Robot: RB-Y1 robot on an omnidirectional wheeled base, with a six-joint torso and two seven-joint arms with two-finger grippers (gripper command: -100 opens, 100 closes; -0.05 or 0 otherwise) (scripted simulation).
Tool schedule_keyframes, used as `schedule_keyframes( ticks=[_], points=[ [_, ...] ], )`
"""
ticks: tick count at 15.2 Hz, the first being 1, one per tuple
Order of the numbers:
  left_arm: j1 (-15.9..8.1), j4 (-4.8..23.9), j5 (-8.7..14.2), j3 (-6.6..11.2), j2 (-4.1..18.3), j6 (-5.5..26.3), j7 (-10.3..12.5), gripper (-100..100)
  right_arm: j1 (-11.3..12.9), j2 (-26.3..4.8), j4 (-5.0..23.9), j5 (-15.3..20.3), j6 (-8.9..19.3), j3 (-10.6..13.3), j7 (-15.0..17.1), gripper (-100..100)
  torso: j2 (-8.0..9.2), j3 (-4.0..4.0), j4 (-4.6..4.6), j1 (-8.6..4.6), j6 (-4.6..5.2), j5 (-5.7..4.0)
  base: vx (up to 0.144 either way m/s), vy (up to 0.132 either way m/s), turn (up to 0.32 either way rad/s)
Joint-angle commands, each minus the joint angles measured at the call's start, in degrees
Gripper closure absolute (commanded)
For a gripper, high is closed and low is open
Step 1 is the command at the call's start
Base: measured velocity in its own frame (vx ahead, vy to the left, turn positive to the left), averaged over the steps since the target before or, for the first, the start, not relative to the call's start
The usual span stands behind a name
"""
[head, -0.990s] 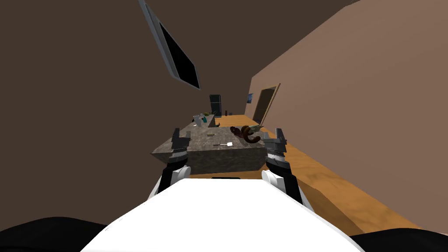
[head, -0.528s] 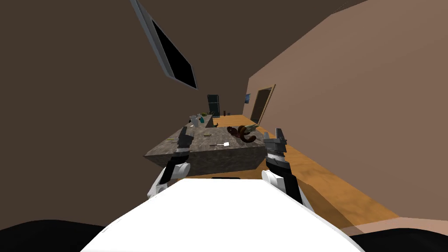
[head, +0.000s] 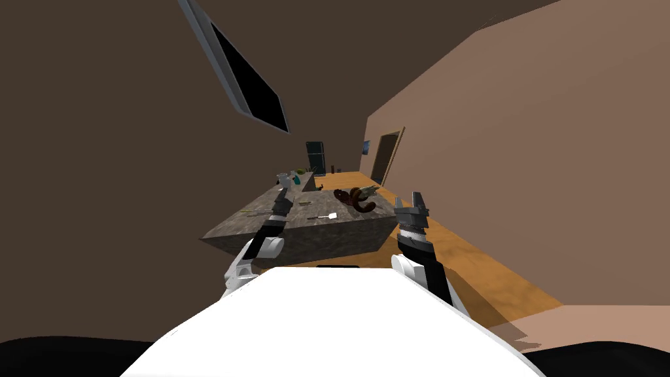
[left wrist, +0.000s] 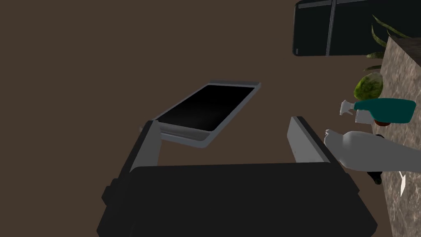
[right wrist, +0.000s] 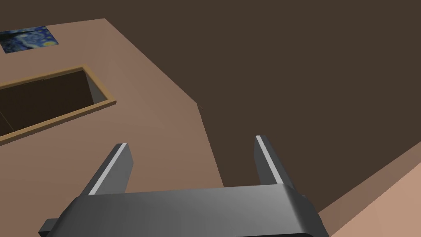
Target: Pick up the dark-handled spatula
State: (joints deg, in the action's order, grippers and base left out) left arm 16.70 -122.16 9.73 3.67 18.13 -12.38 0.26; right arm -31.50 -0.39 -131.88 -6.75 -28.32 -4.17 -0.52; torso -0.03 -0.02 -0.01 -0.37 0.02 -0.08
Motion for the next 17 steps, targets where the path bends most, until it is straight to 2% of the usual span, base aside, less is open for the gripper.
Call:
schedule_keyframes(
  ticks=[1, 2, 4, 5, 7, 8, 10, 11, 13, 14, 16, 17],
  points=[
    [-0.71, 0.60, 0.20, 0.04, 0.70, 1.88, 0.11, -100, 0.00, 0.00, 0.00, 0.00, 0.00, 0.00, 0.00, 0, 0.00, 0.00, 0.00, 0.00, 0.00, 0.00, 0.003, -0.069, -0.024],
    [-2.50, 1.82, 0.71, 0.11, 2.49, 3.75, 0.30, -100, 0.00, 0.00, 0.00, 0.00, 0.00, 0.00, 0.00, 0, 0.01, 0.01, 0.00, 0.04, -0.01, 0.00, 0.001, -0.075, -0.072],
    [-2.50, 1.82, 0.71, 0.11, 2.49, 5.04, 0.30, -100, 0.00, 0.00, 0.00, 0.00, 0.00, 0.00, 0.00, 0, 0.01, 0.01, 0.00, 0.01, 0.00, 0.00, 0.006, -0.075, -0.056],
    [-4.32, 3.11, 1.26, 0.16, 4.31, 6.76, 0.50, -100, 0.00, 0.00, 0.00, 0.00, 0.00, 0.00, 0.00, 0, 0.01, 0.01, 0.00, 0.05, -0.02, 0.01, 0.002, -0.080, -0.076],
    [-4.32, 3.11, 1.26, 0.16, 4.31, 8.34, 0.50, -100, 0.00, 0.00, 0.00, 0.00, 0.00, 0.00, 0.00, 0, 0.01, 0.01, 0.00, 0.01, 0.00, 0.00, 0.008, -0.072, -0.056],
    [-6.14, 4.48, 1.85, 0.19, 6.16, 10.23, 0.71, -100, 0.00, 0.00, 0.00, 0.00, 0.00, 0.00, 0.00, 0, 0.00, 0.00, 0.00, 0.07, -0.02, 0.01, 0.013, -0.080, -0.072],
    [-6.14, 4.48, 1.85, 0.19, 6.16, 11.78, 0.71, -100, 0.00, 0.00, 0.00, 0.00, 0.00, 0.00, 0.00, 0, -0.03, -0.01, 0.00, 0.01, 0.00, 0.00, 0.015, -0.074, -0.053],
    [-7.96, 5.92, 2.48, 0.21, 8.02, 13.27, 0.93, -100, 0.00, 0.00, 0.00, 0.00, 0.00, 0.00, 0.00, 0, -0.02, -0.01, 0.00, 0.06, -0.02, 0.00, 0.016, -0.079, -0.102],
    [-7.96, 5.92, 2.48, 0.21, 8.02, 15.34, 0.93, -100, 0.00, 0.00, 0.00, 0.00, 0.00, 0.00, 0.00, 0, -0.04, -0.02, -0.01, 0.02, 0.00, 0.00, 0.015, -0.071, -0.050],
    [-9.76, 7.44, 3.14, 0.20, 9.91, 16.81, 1.16, -100, 0.00, 0.00, 0.00, 0.00, 0.00, 0.00, 0.00, 0, -0.02, -0.01, -0.01, 0.07, -0.02, 0.01, 0.020, -0.063, -0.055],
    [-9.76, 7.44, 3.14, 0.20, 9.91, 19.03, 1.16, -100, 0.00, 0.00, 0.00, 0.00, 0.00, 0.00, 0.00, 0, -0.06, -0.03, -0.01, 0.06, 0.00, 0.01, 0.021, -0.070, -0.059],
    [-9.76, 7.44, 3.14, 0.20, 9.91, 19.03, 1.16, -100, 0.00, 0.00, 0.00, 0.00, 0.00, 0.00, 0.00, 0, -0.03, -0.02, -0.01, 0.07, -0.02, 0.01, 0.003, -0.045, 0.005]
  ],
)
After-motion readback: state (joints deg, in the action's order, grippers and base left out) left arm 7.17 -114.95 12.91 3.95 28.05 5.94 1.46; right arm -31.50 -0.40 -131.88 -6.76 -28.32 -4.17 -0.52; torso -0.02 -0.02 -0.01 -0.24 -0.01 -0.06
